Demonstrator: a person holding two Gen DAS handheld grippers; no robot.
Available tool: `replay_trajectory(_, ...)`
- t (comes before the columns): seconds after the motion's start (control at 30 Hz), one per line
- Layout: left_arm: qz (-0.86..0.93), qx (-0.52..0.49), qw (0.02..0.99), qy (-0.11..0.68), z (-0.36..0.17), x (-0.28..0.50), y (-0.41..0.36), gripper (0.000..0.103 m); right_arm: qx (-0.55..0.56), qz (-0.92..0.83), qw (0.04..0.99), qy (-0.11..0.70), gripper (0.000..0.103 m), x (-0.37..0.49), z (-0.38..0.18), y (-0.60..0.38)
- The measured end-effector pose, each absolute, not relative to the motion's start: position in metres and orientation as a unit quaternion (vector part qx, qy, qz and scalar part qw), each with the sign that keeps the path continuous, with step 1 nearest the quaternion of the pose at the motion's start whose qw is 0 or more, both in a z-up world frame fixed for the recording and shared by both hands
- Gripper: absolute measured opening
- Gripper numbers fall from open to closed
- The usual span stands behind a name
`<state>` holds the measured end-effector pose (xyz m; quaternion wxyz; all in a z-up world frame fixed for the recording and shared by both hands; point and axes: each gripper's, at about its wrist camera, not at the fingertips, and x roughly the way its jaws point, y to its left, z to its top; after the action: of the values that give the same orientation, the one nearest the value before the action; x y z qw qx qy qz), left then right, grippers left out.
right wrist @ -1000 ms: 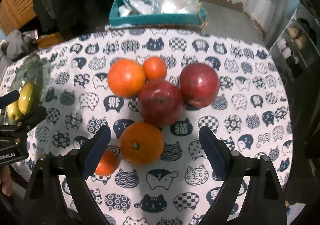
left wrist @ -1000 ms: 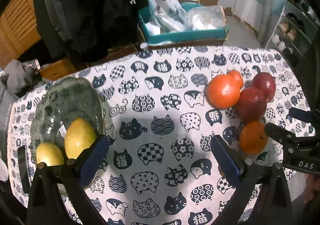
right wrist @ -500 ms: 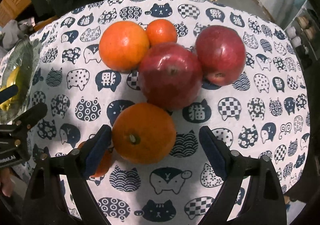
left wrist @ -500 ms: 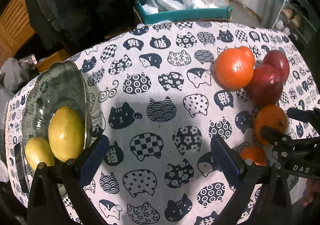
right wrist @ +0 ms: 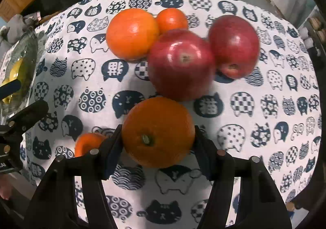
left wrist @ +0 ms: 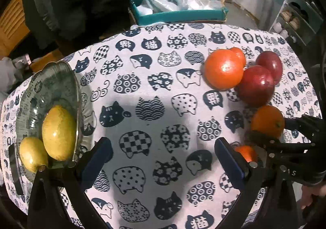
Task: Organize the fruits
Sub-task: 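Grasp a large orange with the right tool while the left tool grasps a tangerine, then lift the orange with the right tool while the left tool lifts the tangerine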
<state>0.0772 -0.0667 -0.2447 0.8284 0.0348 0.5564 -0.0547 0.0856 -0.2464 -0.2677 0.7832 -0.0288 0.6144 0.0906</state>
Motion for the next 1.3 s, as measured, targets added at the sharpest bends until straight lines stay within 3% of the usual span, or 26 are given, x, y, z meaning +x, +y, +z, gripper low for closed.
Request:
replay_trajectory(0.8, -0.15, 0.036, 0.792, 0.59, -0.267, 0.058, -0.143, 0.102, -0.003, 0.042, 0.798, 0.602, 0.064, 0.057, -0.247, -0.323)
replay_trajectory(0.9, -0.15, 0.03, 0.788, 0.596, -0.272, 0.058, -0.142, 0.095, -0.004, 0.043, 0.798, 0.601, 0.064, 0.058, -0.247, -0.32)
replay_trajectory(1.03, -0.155, 0.032, 0.78, 0.605, -0.279, 0.056, -0.143, 0.075, -0.003, 0.044, 0.799, 0.6, 0.064, 0.057, -0.247, -0.312)
replay_trajectory(1.17, -0.168, 0.035, 0.774, 0.609, -0.285, 0.054, -0.146, 0.063, -0.004, 0.047, 0.8, 0.598, 0.064, 0.059, -0.249, -0.306)
replay_trajectory(1.23, -0.182, 0.035, 0.773, 0.607, -0.283, 0.052, -0.149, 0.049, -0.007, 0.049, 0.801, 0.597, 0.064, 0.06, -0.248, -0.304)
replay_trajectory(1.3, -0.187, 0.045, 0.775, 0.603, -0.281, 0.05, -0.153, 0.046, -0.01, 0.05, 0.802, 0.596, 0.064, 0.06, -0.248, -0.302)
